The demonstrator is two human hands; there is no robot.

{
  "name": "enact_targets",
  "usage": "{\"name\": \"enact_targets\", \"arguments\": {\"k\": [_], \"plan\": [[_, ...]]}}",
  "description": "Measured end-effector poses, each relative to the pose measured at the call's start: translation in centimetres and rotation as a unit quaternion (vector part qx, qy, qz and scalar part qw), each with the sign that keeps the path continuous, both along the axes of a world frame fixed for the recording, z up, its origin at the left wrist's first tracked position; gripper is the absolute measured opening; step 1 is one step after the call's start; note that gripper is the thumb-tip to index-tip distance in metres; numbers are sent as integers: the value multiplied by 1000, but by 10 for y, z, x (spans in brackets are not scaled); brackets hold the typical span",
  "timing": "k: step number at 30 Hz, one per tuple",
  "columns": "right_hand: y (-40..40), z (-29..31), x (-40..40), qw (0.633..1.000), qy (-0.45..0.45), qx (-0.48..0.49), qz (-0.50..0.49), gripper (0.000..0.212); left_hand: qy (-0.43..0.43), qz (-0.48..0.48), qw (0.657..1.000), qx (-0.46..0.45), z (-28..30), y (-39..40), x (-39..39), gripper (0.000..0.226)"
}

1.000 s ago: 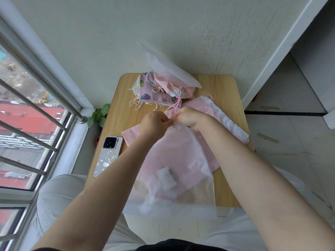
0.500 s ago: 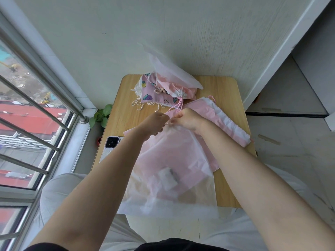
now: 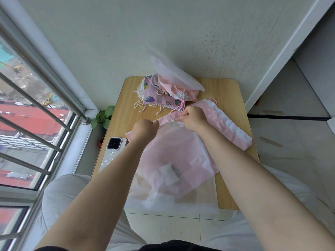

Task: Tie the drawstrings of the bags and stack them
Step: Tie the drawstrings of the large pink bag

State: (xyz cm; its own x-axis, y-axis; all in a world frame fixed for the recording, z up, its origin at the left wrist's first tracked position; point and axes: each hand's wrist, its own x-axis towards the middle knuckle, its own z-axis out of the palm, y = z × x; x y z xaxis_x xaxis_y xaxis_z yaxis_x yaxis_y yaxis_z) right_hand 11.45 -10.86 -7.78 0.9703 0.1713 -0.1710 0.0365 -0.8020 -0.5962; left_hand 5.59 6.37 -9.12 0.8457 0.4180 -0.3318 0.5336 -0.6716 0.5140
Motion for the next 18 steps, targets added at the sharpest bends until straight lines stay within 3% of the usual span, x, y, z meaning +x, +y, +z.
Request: {"name": "enact_targets", "arguments": {"k": [4,7,9,11,15,18], "plan": [[1,0,1,1000,-6,0,3,13,-5,-11,999,35,-2,8,1,42],[3,7,5,999,-22,-18,22,9,-62,-19,998,-4,-5,13,0,37],[6,17,8,997,-36,-48,48,9,-110,-53,992,-25,1,14,2,13],[10,25,11,995,-29,-54,74,12,-132,-106,985,-40,13,10,7,26],[20,42,18,996,-36,-26,79,12,-68,-251,965,-29,38,-2,28,41],[19,58,16,994,-70,-31,72,26,-32,-274,960,52,44,-7,45,23]]}}
